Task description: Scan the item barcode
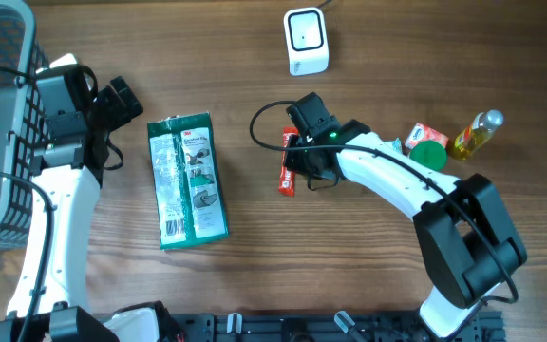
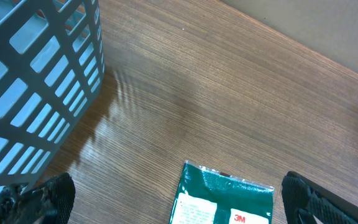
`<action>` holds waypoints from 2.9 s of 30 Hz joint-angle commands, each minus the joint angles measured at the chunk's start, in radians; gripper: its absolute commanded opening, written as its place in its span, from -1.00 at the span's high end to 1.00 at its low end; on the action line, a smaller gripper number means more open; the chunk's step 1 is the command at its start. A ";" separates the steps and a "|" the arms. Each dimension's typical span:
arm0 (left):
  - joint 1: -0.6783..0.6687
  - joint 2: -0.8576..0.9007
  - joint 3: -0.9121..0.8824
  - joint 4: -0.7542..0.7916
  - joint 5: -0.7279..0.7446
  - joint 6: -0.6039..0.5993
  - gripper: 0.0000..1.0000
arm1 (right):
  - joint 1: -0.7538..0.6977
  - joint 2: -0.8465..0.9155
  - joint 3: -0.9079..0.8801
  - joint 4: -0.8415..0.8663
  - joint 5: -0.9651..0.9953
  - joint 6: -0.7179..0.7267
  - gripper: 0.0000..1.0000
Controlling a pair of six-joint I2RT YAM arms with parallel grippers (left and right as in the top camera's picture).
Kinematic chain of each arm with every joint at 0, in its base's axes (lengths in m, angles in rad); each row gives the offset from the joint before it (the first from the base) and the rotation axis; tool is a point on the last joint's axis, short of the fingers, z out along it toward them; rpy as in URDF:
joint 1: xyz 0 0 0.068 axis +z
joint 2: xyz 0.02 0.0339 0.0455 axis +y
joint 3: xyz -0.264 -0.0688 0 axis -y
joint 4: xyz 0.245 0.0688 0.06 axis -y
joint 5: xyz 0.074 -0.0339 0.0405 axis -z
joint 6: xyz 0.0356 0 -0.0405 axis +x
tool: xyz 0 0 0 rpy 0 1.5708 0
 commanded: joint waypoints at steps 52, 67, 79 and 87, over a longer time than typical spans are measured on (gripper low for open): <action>0.003 -0.009 0.011 0.003 -0.006 0.008 -1.00 | -0.132 -0.033 -0.010 -0.066 -0.351 -0.741 0.28; 0.003 -0.009 0.011 0.003 -0.006 0.009 -1.00 | 0.210 0.008 -0.010 -0.224 0.083 -0.761 0.31; 0.003 -0.009 0.011 0.003 -0.006 0.008 -1.00 | 0.280 0.101 -0.010 -0.109 0.189 -0.764 0.33; 0.003 -0.009 0.011 0.003 -0.006 0.008 -1.00 | 0.277 0.157 -0.009 -0.089 0.186 -0.779 0.91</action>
